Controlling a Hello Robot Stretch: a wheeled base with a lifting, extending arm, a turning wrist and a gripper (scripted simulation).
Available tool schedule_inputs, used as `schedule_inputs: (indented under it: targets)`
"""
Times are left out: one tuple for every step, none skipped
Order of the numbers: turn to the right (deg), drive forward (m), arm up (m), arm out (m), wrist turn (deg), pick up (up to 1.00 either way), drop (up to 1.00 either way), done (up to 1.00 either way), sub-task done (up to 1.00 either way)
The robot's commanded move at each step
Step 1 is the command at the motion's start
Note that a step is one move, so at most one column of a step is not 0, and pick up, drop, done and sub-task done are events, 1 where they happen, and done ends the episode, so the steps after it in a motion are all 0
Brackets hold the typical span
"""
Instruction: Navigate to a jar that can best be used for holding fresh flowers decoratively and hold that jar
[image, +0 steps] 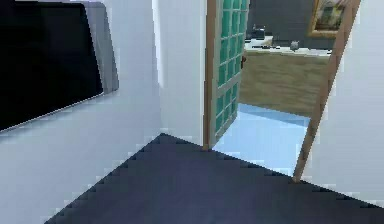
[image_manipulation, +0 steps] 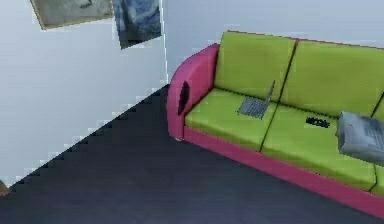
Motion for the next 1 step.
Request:
schedule_inputs:
  targets:
    - [21.0,0.00,0.00,0.00,0.0,0.00,0.00,0.00,0.00]
